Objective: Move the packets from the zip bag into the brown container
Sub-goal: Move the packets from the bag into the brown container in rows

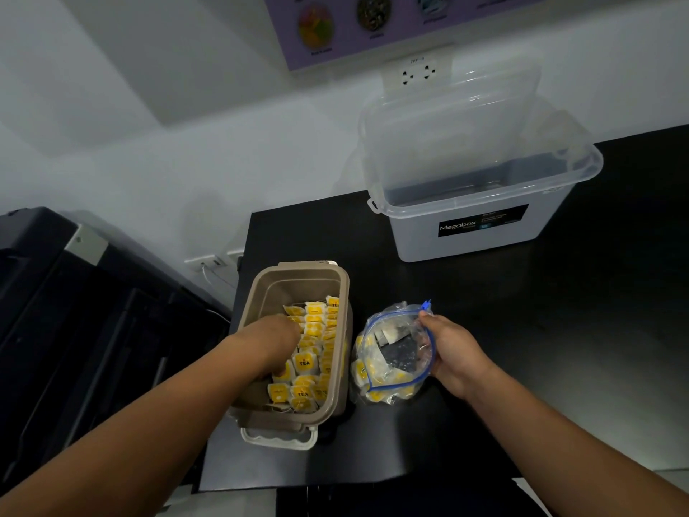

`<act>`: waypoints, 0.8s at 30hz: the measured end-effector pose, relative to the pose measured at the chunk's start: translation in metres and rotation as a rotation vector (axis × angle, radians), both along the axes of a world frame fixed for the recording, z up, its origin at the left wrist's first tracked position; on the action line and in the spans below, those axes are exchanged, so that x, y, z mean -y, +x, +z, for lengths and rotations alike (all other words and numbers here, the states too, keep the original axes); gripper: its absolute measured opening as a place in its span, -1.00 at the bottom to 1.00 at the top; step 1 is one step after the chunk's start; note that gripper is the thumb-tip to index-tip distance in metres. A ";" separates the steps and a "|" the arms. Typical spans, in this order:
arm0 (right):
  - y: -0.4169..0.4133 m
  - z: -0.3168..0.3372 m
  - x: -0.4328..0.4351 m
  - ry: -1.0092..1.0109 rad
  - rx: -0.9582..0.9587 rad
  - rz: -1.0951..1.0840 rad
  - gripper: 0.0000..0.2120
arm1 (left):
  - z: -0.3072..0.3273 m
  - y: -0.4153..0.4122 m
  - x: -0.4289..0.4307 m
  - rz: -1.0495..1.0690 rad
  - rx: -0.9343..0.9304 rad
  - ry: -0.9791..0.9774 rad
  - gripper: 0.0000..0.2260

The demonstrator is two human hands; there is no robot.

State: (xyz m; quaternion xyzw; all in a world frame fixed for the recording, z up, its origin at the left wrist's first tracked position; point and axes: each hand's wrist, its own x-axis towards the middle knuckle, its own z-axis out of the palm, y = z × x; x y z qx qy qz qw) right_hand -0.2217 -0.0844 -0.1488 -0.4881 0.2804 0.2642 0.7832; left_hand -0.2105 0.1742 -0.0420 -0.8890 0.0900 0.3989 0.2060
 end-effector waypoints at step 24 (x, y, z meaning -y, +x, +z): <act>-0.041 0.007 0.004 -0.442 -0.063 0.349 -0.71 | -0.012 -0.027 0.124 0.377 0.313 -0.733 -0.80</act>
